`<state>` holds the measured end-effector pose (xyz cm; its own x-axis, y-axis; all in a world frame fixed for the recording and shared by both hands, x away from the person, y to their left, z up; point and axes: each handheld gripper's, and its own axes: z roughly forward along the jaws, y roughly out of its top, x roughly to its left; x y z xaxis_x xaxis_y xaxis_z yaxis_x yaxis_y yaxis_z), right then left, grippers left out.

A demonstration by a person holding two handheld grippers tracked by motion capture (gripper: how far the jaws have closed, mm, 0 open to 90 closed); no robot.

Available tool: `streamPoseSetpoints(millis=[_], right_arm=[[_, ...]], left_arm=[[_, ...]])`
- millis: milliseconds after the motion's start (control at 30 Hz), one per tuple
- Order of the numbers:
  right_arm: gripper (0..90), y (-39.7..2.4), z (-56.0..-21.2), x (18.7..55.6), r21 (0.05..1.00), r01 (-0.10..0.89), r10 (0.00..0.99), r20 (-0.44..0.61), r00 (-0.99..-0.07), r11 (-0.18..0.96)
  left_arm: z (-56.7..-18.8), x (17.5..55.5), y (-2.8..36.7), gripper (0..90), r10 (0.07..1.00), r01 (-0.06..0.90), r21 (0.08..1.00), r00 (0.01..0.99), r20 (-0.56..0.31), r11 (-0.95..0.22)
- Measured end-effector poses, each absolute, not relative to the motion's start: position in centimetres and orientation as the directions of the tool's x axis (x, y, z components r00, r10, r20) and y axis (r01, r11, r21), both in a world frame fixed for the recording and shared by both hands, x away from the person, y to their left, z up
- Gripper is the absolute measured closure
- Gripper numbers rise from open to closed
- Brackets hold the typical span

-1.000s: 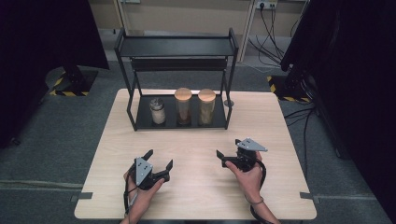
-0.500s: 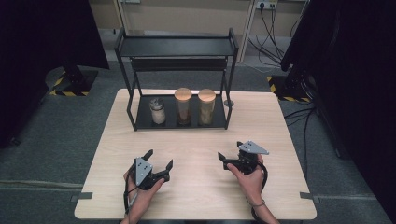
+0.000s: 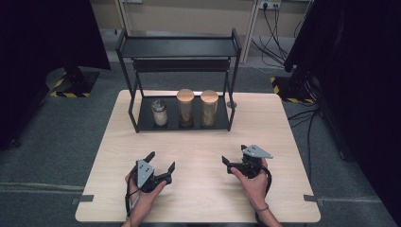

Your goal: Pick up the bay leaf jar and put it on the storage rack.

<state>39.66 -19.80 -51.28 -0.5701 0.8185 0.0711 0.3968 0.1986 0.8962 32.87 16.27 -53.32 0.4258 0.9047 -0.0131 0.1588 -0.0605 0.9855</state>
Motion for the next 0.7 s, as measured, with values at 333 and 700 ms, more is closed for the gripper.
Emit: streamPoseSetpoints(millis=[333,700], right_arm=[[2.9,-20.13,-51.72,39.61,0.892,0.404,0.823,0.068,-0.564,0.203],[2.9,-20.23,-52.15,39.54,0.890,0.408,0.825,0.066,-0.562,0.206]], left_arm=[[-53.32,32.88,16.28,12.4,0.904,0.160,0.985,0.426,-0.014,-0.060],[-53.32,32.88,16.27,12.3,0.904,0.159,0.985,0.427,-0.013,-0.061]])
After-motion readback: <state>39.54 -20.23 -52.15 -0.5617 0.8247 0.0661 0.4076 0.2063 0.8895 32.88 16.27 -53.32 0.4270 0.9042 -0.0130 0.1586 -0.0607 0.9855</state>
